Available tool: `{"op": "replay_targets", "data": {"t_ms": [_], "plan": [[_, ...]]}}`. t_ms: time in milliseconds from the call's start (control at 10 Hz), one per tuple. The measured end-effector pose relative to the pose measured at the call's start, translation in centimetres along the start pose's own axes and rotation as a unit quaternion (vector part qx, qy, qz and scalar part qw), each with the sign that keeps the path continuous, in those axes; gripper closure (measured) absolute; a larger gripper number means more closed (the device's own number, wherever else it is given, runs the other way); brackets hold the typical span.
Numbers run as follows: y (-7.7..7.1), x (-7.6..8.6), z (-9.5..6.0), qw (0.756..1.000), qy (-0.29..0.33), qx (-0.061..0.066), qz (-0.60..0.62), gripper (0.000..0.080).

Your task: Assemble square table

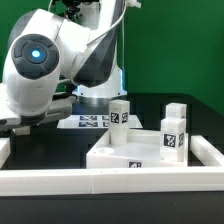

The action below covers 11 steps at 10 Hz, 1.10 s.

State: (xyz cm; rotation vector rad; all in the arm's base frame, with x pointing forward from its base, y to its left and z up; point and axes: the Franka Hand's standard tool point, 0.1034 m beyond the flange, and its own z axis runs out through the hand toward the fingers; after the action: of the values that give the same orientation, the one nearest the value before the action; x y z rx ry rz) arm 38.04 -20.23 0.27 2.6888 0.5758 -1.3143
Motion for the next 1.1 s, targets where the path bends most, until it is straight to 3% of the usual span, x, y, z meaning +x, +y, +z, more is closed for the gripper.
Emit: {"op": "replay_targets", "data": {"t_ms": [100, 200, 600, 700, 900, 1100], "plan": [[-0.1, 0.1, -0.1, 1.000, 0.000, -0.001, 0.000, 0.0415], [-0.2, 0.2, -0.2, 1.000, 0.000, -0.002, -0.001, 0.0510], [-0.6, 0.6, -0.8, 1.000, 0.000, -0.005, -0.005, 0.0510], [-0.8, 0.4, -1.4, 1.000, -0.006, 0.001, -0.004, 0.0510], [-2.0, -0.4, -5.2, 0.999, -0.030, 0.016, 0.006, 0.0509], [-2.2, -1.0, -8.8, 0.999, -0.039, 0.020, 0.014, 0.0508]]}}
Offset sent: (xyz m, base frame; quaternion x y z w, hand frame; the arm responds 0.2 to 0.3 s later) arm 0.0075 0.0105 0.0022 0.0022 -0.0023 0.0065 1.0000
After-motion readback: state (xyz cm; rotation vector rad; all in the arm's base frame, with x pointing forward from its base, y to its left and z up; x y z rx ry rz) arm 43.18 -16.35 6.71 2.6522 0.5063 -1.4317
